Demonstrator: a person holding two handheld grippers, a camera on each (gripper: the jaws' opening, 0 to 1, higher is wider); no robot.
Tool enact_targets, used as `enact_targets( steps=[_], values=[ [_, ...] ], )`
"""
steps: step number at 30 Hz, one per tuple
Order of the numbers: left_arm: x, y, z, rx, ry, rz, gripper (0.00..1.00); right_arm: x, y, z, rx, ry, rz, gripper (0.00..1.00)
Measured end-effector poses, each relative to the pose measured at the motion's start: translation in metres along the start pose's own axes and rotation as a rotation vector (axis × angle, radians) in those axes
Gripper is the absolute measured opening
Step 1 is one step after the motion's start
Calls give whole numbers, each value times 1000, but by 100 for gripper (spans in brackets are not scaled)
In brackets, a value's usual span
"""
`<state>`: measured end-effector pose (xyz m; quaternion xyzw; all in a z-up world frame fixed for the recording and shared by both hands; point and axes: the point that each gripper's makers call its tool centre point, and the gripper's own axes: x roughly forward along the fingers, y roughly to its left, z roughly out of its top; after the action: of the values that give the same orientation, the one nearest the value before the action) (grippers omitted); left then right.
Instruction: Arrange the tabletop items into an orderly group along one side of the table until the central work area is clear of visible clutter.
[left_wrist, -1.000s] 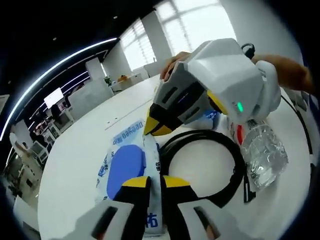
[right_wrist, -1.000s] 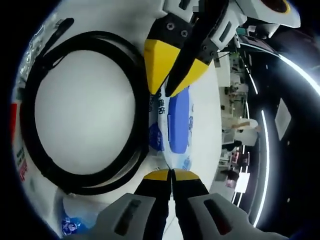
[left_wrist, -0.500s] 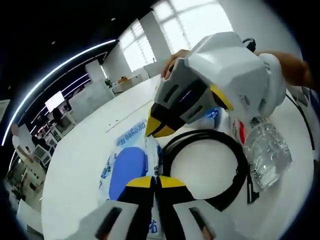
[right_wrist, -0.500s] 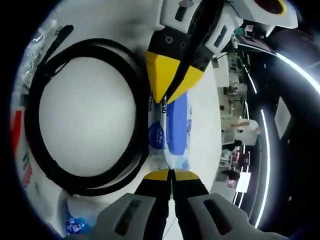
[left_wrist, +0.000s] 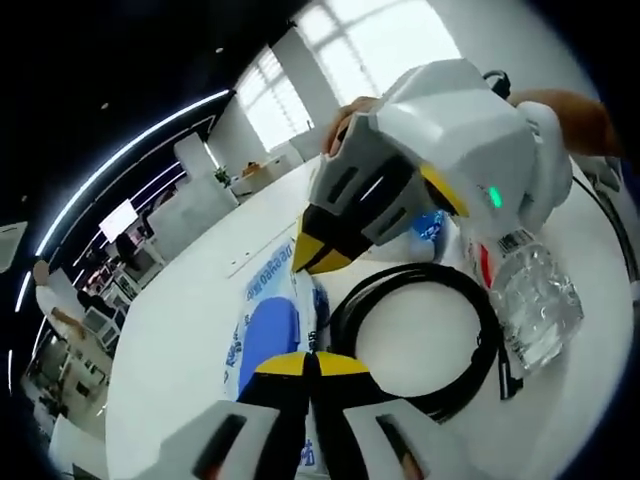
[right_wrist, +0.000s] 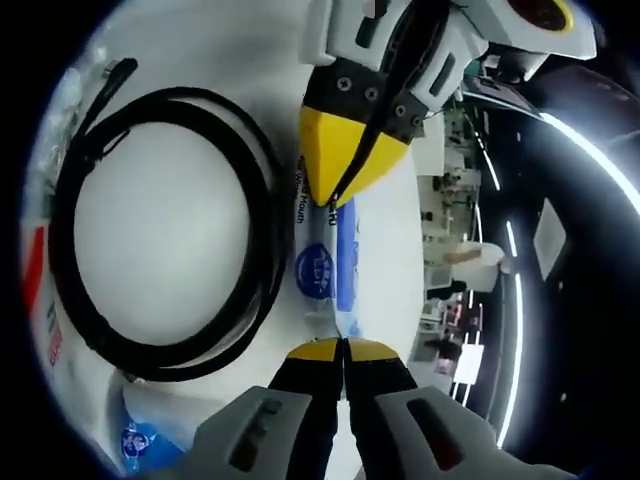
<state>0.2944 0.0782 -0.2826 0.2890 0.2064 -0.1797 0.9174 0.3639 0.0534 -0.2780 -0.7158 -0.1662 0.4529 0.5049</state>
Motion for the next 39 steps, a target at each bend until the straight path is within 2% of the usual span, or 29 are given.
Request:
enact_targets(
  steps=[14, 28, 39],
  values=[
    [-14, 17, 15, 36, -37, 47, 0, -11, -24, -1, 9, 1, -74, 0],
    [-27, 31, 33, 79, -54, 78, 0, -32, -49, 0, 5, 14, -134, 0],
    [-38, 45, 57, 134, -71, 100, 0, -50, -68, -4, 4, 39, -171, 0]
  ],
)
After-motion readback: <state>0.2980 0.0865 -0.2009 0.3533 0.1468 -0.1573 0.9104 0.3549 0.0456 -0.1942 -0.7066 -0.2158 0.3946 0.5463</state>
